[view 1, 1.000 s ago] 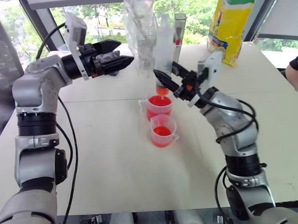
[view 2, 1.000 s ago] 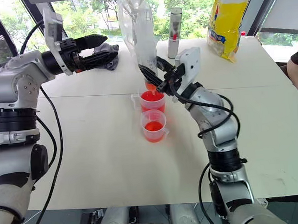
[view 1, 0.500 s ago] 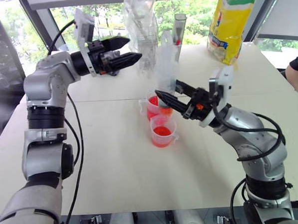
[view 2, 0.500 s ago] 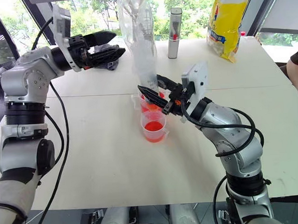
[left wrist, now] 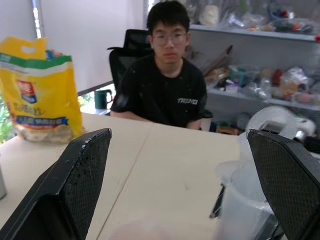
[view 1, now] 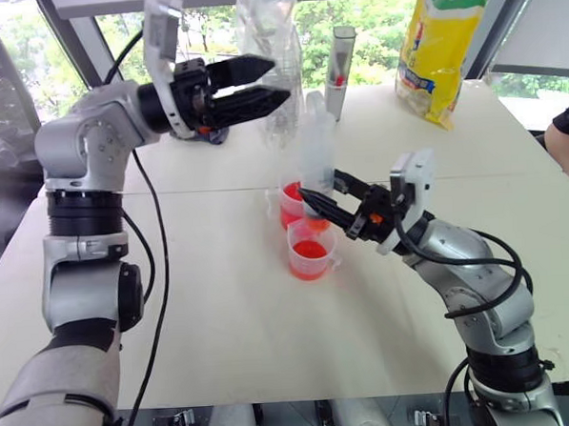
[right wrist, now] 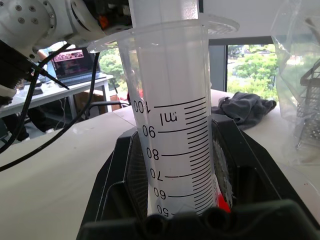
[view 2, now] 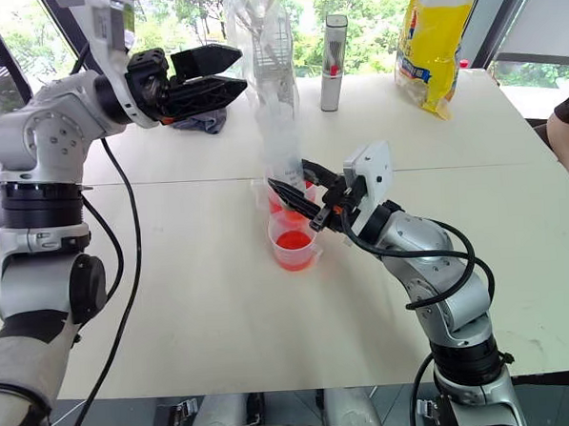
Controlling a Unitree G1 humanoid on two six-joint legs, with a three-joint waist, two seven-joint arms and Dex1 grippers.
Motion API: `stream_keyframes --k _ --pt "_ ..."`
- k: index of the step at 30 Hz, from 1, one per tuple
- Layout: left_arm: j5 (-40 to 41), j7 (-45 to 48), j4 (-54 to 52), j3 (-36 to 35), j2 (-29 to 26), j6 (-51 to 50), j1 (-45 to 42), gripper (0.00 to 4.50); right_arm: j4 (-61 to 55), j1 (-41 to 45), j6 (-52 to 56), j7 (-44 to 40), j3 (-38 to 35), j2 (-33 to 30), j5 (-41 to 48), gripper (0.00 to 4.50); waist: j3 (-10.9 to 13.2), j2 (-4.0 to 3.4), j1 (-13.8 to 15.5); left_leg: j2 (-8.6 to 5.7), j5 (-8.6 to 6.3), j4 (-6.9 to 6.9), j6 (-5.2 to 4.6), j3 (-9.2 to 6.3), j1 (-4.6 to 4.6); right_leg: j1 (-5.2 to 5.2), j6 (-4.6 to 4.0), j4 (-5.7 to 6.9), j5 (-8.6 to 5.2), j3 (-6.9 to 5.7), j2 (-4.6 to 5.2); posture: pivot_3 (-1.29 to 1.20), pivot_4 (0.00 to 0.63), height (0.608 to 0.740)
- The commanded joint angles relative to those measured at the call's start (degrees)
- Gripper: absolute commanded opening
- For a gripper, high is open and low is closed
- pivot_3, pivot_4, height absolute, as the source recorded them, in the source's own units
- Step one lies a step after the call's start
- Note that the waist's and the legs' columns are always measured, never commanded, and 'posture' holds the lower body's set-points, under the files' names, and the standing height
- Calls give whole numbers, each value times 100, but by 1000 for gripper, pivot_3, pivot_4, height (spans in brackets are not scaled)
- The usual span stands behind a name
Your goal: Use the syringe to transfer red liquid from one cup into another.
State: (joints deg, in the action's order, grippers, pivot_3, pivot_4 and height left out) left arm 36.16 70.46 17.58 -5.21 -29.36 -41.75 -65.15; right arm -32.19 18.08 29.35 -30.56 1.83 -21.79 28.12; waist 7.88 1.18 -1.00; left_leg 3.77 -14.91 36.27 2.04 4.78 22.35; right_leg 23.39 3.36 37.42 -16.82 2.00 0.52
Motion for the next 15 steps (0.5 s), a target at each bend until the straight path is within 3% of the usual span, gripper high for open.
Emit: stream_keyframes --k 1,15 --pt "178 126 -258 -25 -66 -93 -131 4467 -111 48 -170 -15 -40 -16 -11 1411 0 0 -1 0 0 0 0 0 0 0 0 0 0 0 0 0 150 740" --pt "-223 72 -187 459 346 432 -172 4467 -104 72 -134 -55 -19 -30 -22 1411 0 0 1 -1 0 0 0 0 -1 -1 0 0 0 0 0 0 150 740"
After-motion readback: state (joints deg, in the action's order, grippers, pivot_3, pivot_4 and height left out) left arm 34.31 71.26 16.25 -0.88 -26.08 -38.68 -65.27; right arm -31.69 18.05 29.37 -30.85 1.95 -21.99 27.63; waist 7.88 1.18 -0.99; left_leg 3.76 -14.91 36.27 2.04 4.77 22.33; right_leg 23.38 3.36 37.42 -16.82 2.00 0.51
